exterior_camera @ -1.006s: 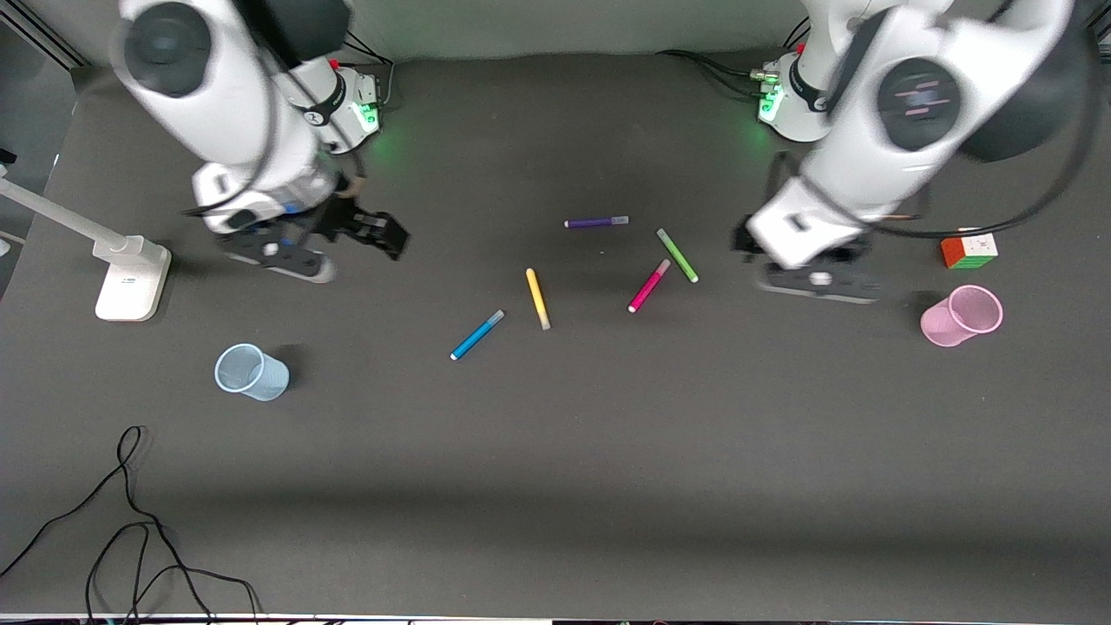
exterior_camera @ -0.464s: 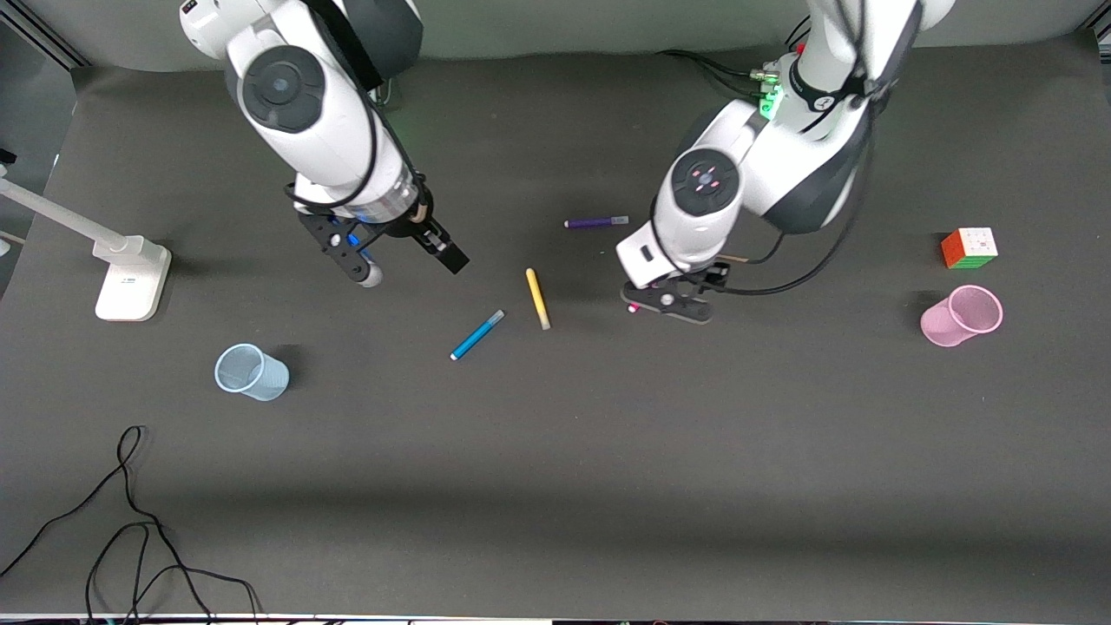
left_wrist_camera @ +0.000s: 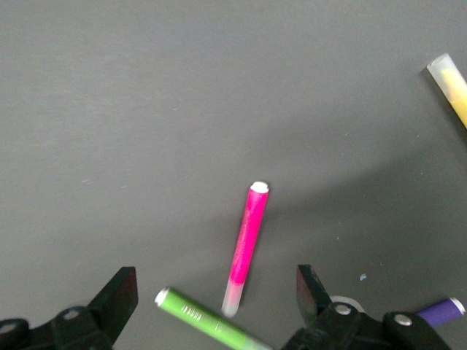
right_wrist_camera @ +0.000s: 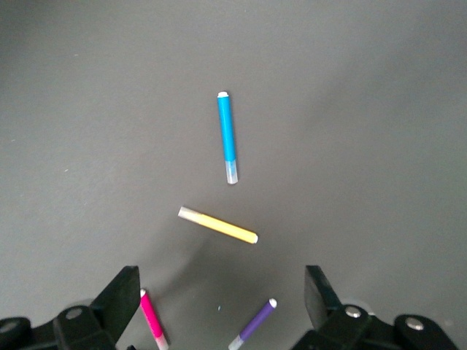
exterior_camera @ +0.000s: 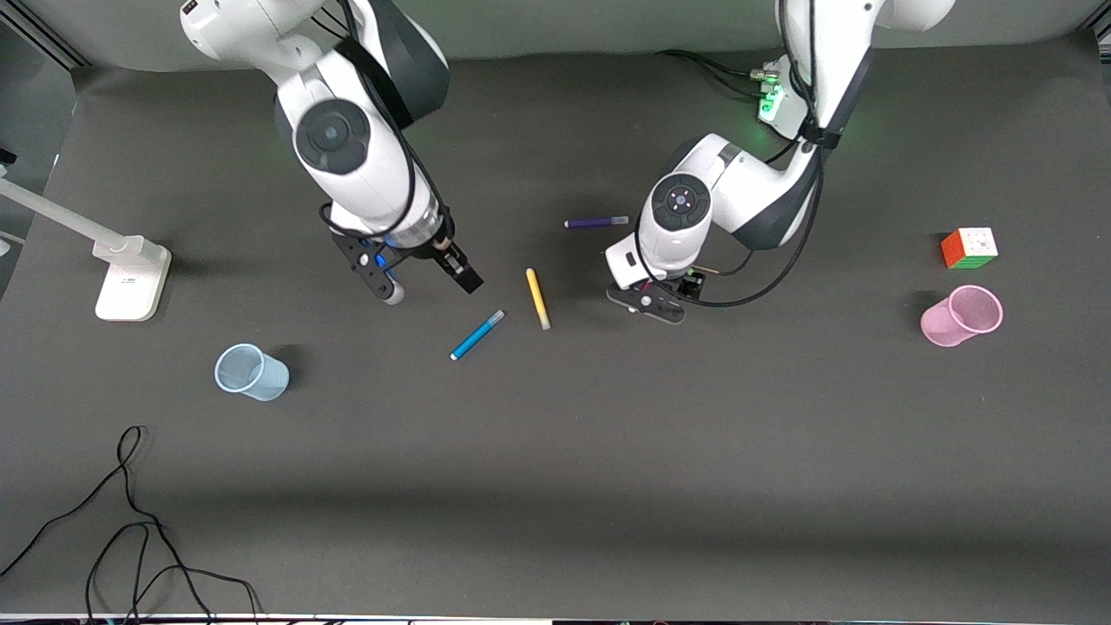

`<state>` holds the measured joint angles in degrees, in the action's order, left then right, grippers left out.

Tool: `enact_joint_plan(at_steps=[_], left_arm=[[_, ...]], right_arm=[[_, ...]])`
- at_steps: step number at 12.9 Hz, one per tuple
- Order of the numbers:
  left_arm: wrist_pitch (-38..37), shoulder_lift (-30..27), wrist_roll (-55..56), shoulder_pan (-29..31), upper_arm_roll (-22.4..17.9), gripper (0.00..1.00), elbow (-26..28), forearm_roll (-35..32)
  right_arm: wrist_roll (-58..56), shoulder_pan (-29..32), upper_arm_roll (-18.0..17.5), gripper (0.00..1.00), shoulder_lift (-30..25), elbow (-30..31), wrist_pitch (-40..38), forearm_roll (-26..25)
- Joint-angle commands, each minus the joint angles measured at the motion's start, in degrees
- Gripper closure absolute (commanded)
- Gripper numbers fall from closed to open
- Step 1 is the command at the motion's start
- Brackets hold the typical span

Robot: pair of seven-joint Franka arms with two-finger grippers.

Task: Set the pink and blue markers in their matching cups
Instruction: 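Move the right gripper to the blue marker while the left gripper reaches the pink marker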

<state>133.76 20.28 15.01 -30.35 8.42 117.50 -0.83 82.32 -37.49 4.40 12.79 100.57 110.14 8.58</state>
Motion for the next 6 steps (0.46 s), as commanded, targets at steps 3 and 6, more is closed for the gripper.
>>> enact_joint_plan(at_steps=[3, 6], left_arm=[[14.1, 1.2, -0.9, -1.5, -0.5, 0.04, 8.7, 0.1], [14.7, 3.7, -0.9, -1.7, -0.5, 0.07, 8.9, 0.1]], right_arm=[[1.4, -0.9, 0.7, 0.00, 5.8, 1.8, 6.3, 1.0], [1.4, -2.6, 0.9, 0.00, 9.9, 3.1, 11.0, 0.7]])
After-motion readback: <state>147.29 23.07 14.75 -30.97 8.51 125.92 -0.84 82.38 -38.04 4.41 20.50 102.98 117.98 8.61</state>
